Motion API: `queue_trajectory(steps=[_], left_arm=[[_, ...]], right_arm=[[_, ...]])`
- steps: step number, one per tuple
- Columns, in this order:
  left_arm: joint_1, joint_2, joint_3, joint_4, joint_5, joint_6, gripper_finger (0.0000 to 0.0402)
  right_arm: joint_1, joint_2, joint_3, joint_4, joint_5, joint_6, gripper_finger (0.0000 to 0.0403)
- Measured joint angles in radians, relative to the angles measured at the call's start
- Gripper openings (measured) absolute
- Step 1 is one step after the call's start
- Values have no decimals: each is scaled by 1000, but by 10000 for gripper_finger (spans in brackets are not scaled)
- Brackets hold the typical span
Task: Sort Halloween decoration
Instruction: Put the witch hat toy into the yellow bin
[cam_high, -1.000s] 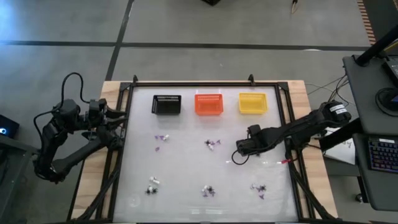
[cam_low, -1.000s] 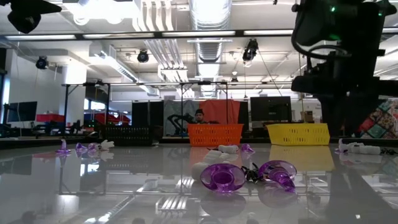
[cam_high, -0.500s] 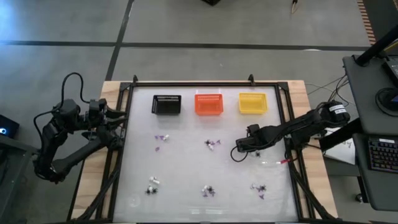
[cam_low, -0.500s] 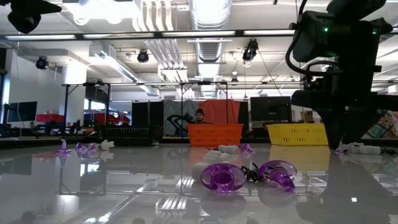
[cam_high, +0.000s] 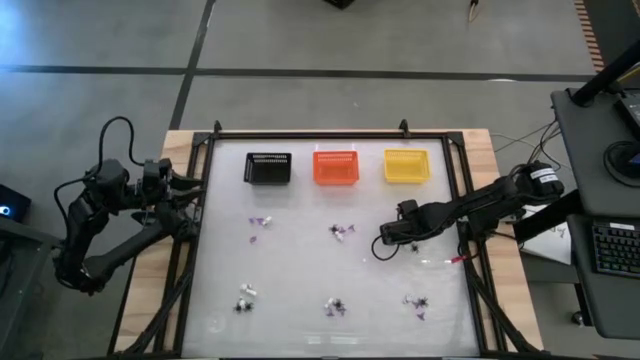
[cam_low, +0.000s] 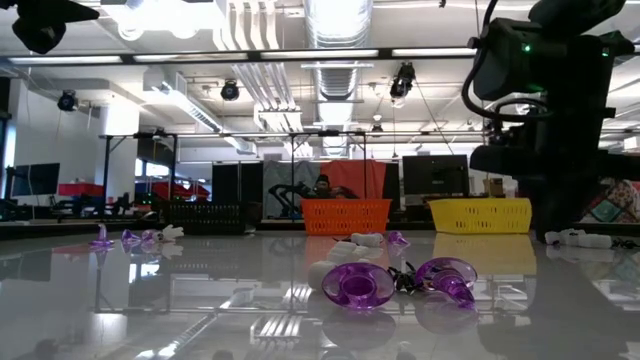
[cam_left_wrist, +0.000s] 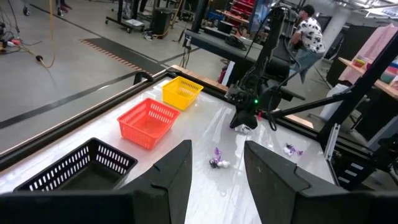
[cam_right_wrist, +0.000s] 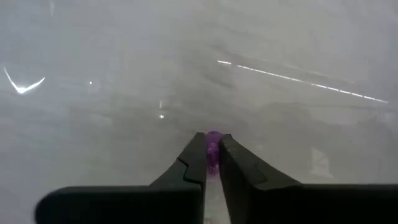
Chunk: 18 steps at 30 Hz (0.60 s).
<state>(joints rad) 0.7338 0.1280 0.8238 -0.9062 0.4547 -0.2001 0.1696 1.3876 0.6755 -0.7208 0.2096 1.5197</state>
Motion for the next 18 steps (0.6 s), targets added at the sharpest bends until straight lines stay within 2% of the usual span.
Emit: queue_trajectory(steps=[11, 15, 18], left_arm=[[0, 0, 0, 0, -2, 0, 130], [0, 0, -1, 0, -6, 8, 130], [0, 1, -2, 0, -52, 8, 130]], right_arm=[[0, -59, 20, 2, 1, -6, 11], [-1, -114, 24, 1, 72, -3, 11], [-16, -160, 24, -3, 120, -4, 11]])
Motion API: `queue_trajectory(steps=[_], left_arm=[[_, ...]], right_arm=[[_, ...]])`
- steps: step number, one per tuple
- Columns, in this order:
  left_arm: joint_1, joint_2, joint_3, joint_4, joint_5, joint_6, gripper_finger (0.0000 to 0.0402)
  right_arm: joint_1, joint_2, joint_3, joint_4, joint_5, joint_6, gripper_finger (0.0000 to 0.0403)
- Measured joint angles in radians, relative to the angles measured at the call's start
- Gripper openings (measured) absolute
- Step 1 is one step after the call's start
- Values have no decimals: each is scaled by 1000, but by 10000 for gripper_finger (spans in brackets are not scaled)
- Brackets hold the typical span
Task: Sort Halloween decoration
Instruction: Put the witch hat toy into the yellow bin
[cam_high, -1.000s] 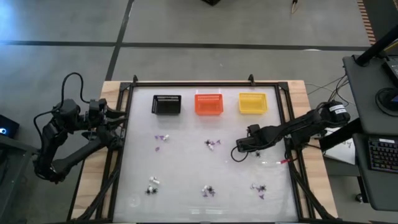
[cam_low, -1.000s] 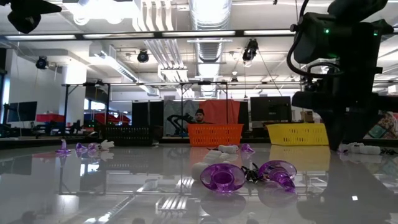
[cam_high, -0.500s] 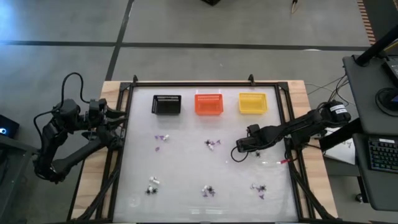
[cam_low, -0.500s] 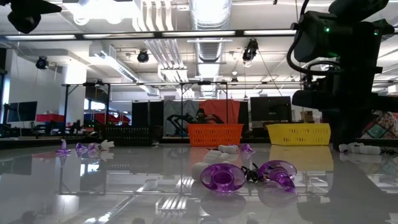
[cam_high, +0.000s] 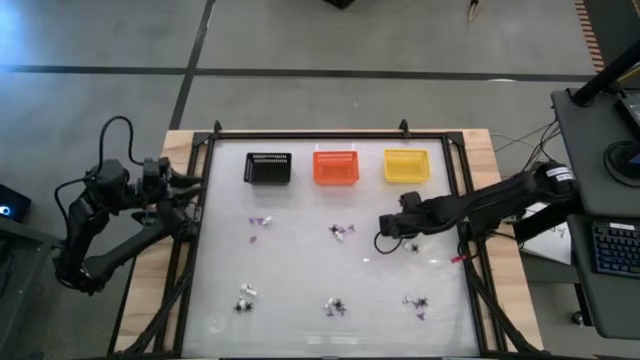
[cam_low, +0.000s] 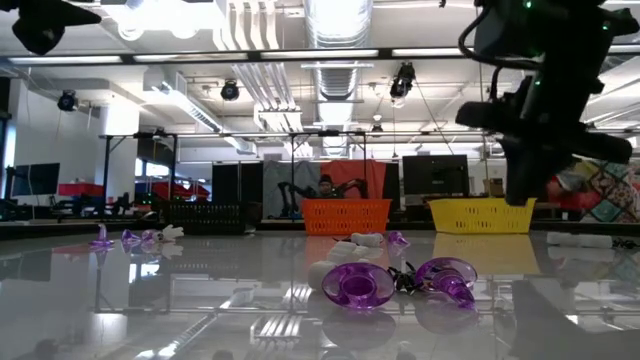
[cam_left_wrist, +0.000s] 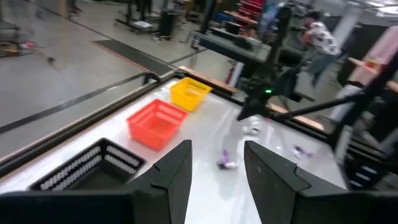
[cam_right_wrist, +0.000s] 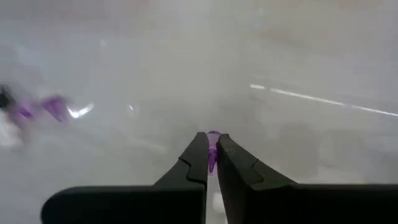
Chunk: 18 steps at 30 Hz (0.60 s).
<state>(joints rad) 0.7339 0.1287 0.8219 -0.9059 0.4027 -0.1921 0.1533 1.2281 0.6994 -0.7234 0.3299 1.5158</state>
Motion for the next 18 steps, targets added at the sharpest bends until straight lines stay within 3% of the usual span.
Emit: queue_trajectory(steps=[10, 18], left_arm=[[0, 0, 0, 0, -64, 0, 130], [0, 0, 0, 0, -81, -10, 130]], right_arm=[[-136, -151, 0, 1, 163, -137, 11], [-362, -216, 0, 2, 169, -359, 11]])
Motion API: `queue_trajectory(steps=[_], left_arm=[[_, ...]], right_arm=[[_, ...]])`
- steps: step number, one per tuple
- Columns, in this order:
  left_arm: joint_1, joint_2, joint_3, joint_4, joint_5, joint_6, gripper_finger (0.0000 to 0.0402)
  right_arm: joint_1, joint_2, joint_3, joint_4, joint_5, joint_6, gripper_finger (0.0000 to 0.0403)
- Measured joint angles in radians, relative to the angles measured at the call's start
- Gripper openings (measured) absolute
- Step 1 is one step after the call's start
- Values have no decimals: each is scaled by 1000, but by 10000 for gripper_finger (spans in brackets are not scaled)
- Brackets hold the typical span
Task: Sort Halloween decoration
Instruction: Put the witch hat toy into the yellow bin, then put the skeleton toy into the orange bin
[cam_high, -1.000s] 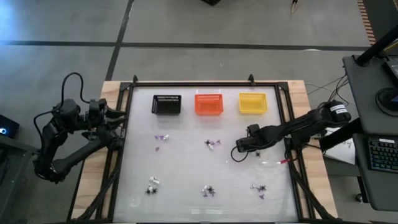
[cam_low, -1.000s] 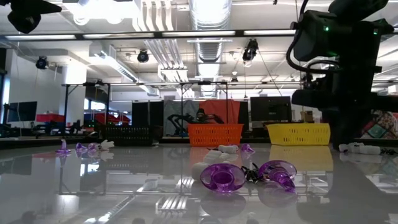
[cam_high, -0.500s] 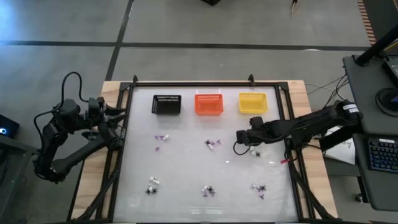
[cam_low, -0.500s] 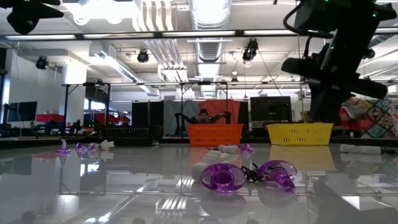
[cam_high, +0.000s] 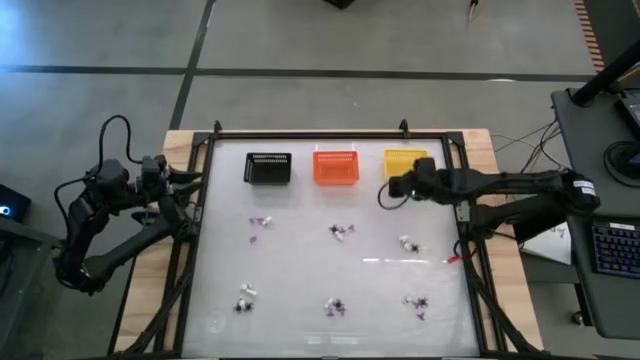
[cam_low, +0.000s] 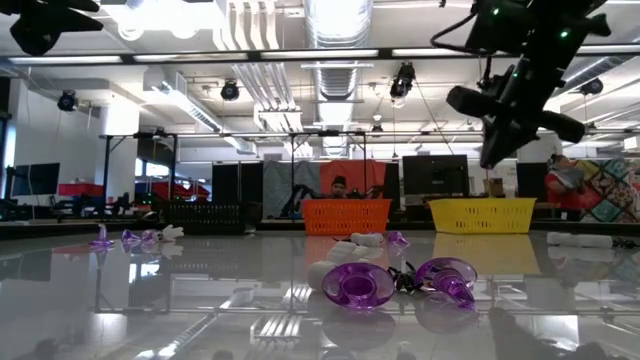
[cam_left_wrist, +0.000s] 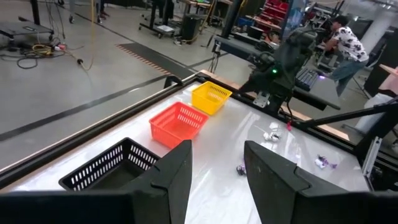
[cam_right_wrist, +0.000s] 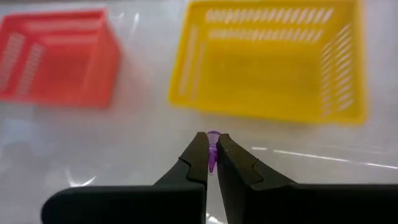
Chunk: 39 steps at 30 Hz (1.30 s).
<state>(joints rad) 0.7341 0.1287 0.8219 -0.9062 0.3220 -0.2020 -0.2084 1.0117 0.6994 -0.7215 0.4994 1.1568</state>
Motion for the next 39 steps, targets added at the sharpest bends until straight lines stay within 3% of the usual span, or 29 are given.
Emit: queue_trajectory(steps=[5, 10, 16, 28, 39], left_arm=[[0, 0, 0, 0, -1, -28, 130], [0, 0, 0, 0, -2, -71, 130], [0, 0, 0, 0, -2, -78, 130], [0, 0, 0, 0, -2, -81, 130], [0, 0, -2, 1, -1, -183, 130]], right_arm=[[-138, 0, 0, 2, -24, -121, 11], [-257, 33, 0, 6, -125, -265, 11], [-347, 94, 0, 59, -135, -343, 14], [-375, 161, 0, 129, -181, -417, 82], [-375, 104, 0, 129, -160, -399, 112]])
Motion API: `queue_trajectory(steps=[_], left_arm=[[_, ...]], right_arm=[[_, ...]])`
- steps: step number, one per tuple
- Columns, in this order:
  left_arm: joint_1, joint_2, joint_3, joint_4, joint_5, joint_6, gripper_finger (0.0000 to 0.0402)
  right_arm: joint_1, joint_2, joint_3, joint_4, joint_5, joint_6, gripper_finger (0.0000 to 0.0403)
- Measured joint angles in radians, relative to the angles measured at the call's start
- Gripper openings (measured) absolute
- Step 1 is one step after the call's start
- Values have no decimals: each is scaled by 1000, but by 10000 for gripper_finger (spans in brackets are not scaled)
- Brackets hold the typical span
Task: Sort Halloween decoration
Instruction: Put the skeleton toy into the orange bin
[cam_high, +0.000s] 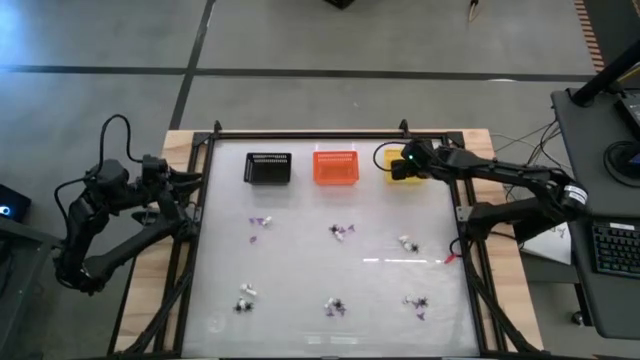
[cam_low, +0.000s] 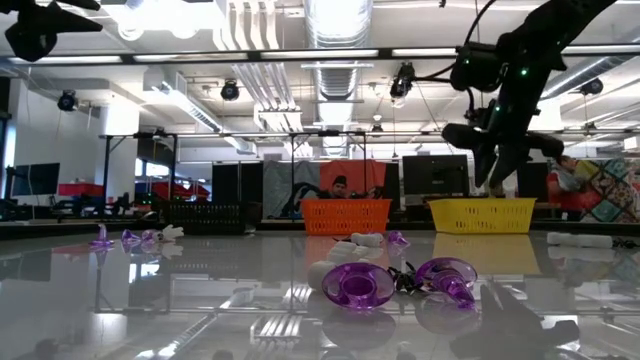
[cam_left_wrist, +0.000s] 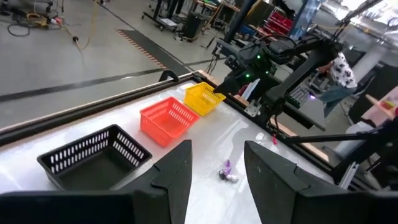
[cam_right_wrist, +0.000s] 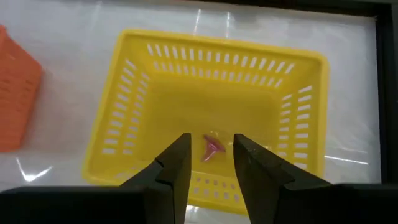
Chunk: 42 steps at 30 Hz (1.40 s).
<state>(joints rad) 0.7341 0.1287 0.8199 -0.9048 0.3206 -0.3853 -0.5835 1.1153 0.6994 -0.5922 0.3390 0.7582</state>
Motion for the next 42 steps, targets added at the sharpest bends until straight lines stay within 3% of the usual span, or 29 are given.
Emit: queue_trajectory(steps=[5, 18, 27, 42], left_arm=[[0, 0, -44, 2, 18, -46, 130], [0, 37, -222, 64, 200, -28, 130], [0, 132, -273, 68, 177, 77, 130], [-5, 413, -277, 145, 172, 62, 130]], right_arm=[[0, -53, 0, 1, -22, 7, 109], [3, -144, 0, 4, -87, 55, 111], [3, -145, 0, 4, -112, 70, 111], [3, -145, 0, 4, -139, 121, 105]])
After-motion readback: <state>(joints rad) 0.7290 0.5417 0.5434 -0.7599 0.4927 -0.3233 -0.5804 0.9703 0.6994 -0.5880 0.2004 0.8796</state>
